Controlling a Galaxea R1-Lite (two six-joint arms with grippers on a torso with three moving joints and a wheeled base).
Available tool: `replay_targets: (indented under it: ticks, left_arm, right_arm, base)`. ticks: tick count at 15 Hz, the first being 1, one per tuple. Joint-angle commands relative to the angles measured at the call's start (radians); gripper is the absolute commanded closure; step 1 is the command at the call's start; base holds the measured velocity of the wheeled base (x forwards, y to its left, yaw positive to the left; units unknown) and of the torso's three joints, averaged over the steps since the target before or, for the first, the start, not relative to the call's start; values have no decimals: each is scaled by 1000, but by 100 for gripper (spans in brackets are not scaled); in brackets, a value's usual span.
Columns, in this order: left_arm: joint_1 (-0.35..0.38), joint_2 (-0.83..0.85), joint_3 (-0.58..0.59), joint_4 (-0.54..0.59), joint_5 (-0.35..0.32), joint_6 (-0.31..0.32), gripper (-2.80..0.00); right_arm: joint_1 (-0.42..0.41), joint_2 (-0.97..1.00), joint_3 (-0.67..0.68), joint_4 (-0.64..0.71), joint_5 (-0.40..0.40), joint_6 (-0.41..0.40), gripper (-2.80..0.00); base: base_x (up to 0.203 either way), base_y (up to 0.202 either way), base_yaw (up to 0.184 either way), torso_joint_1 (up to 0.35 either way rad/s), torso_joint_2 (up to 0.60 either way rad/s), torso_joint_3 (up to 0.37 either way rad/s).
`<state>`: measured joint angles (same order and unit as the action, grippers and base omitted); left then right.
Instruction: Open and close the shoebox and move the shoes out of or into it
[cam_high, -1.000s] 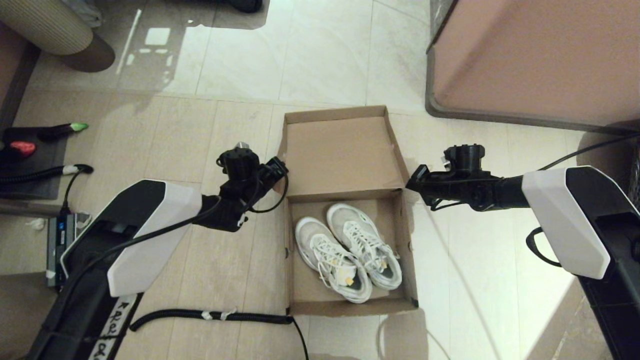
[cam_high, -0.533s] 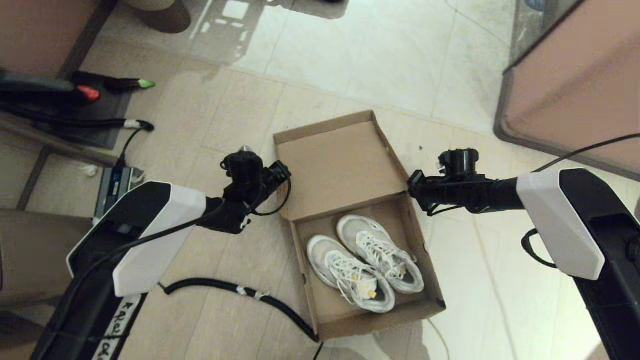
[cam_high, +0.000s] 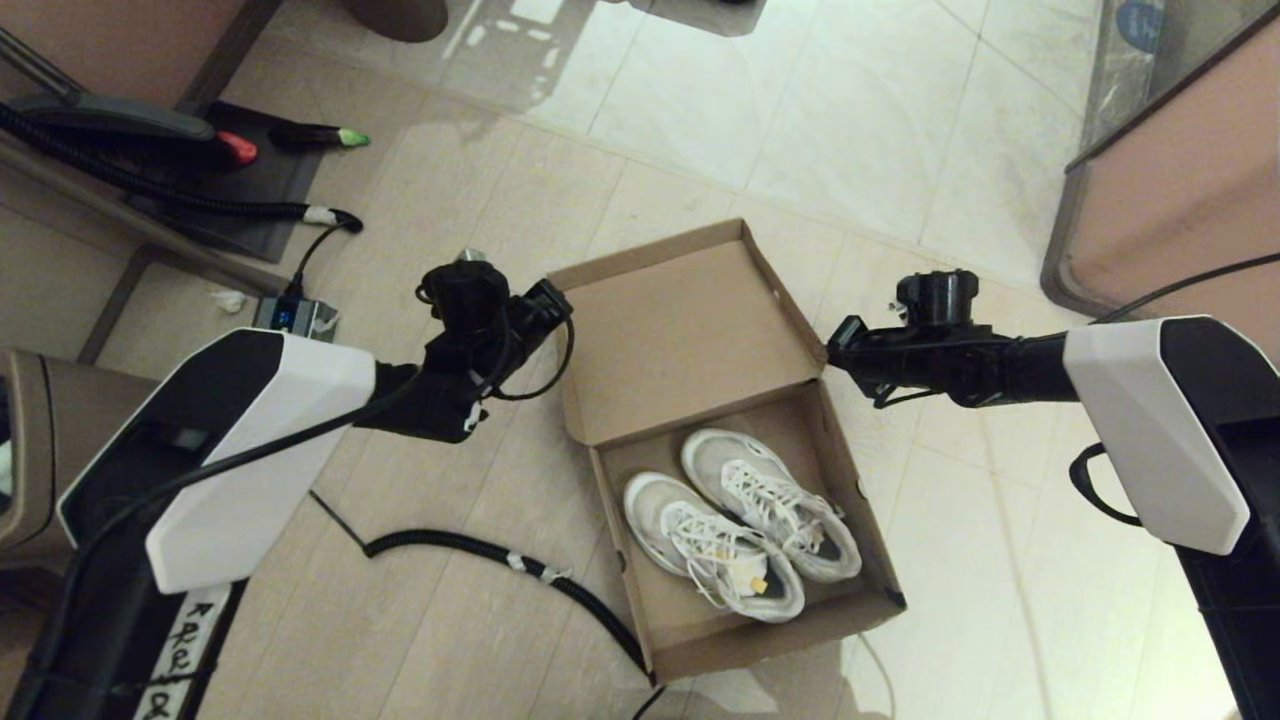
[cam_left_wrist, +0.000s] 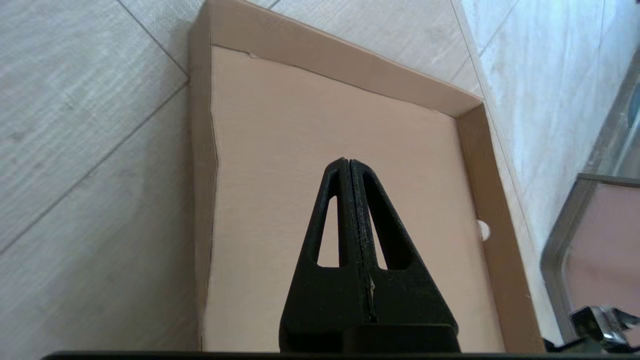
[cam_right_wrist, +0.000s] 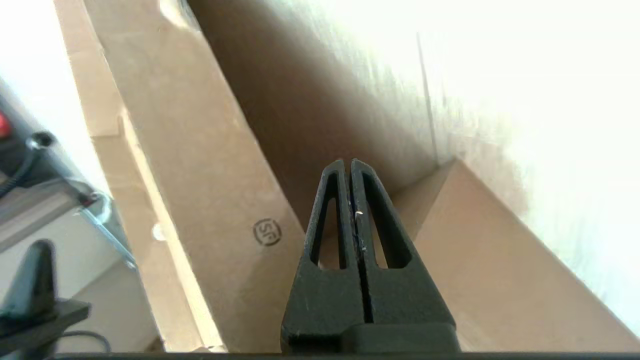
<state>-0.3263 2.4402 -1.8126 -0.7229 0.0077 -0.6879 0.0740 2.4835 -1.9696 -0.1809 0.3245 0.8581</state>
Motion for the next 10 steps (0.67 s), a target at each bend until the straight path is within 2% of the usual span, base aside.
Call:
replay_targets:
  ticks: [1,5,7,8,10]
  left_arm:
    - [0,-27,6,-7,13,-4,0]
    - [0,-33,10,-6,41,6,0]
    - [13,-53,42,-5,47,110,0]
    - [28,-76,106,-8,41,185,0]
    - [58,-147,276,-37,-4,318,0]
  right_arm:
    - [-4,-22,0,23,-4,4,0]
    - [-20,-63,1,66,-7,3,0]
    - [-43,-127,11,136,-8,-34,0]
    - [-57,-174,42,186,-9,-119,0]
    - [-83,-286,181,234,-32,-340,0]
  base:
    - [0,0,0,0,0,0]
    - [0,0,0,0,0,0]
    - [0,0,0,0,0,0]
    - [0,0,0,0,0,0]
    - [0,0,0,0,0,0]
